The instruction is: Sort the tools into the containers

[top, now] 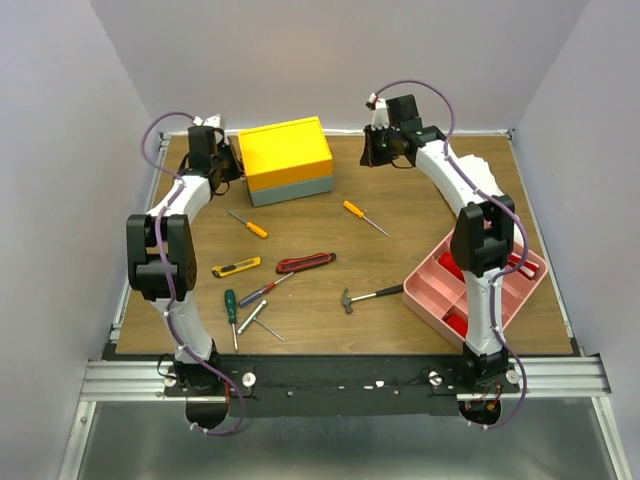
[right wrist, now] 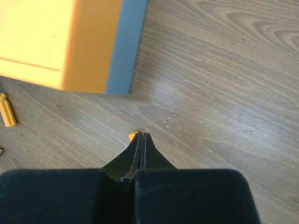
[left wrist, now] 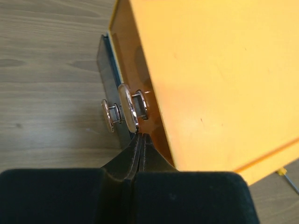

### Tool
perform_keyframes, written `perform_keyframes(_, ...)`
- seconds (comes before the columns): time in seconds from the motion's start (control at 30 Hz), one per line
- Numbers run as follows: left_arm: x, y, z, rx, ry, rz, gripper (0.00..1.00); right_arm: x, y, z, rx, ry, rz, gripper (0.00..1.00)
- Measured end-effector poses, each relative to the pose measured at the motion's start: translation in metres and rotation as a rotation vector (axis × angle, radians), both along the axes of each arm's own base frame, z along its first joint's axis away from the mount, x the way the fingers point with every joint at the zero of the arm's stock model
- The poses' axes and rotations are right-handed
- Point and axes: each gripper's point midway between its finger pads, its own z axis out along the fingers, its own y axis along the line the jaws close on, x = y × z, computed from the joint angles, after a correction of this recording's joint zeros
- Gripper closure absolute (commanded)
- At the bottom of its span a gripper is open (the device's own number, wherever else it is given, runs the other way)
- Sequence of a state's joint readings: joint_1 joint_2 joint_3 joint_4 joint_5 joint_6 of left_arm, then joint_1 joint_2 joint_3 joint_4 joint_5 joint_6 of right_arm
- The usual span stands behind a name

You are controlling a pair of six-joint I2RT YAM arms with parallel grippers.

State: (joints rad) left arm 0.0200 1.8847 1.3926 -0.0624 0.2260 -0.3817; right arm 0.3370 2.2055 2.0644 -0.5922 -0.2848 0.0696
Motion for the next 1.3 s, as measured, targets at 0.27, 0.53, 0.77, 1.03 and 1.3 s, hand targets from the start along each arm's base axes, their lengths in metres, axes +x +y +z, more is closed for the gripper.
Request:
perform_keyframes(0.27,-0.020,-0.089,-0.002,-0.014,0.015,-0.212,1.00,0.006,-0.009,0.003,-0.015,-0.023,0.003,0.99)
perform_keyframes(0.53,-0.047,-0.112,-0.003,-0.024,0.048,-0.328,0.43,0.012,-0.014,0.009,-0.025,-0.048,0.005,0.65)
perform_keyframes(0.77,-0.069,-0.084,0.037,-0.121,0.028,-0.295,0.23,0.015,-0.013,0.025,-0.042,-0.108,0.059,0.30)
perform_keyframes(1.03,-0.051,-0.070,0.021,-0.244,0.091,-0.135,0.26,0.016,-0.010,0.028,-0.048,-0.132,0.082,0.30)
perform_keyframes(1.3,-0.028,-0.068,-0.011,-0.319,0.174,-0.017,0.28,0.022,0.012,0.054,-0.025,-0.229,0.117,0.30)
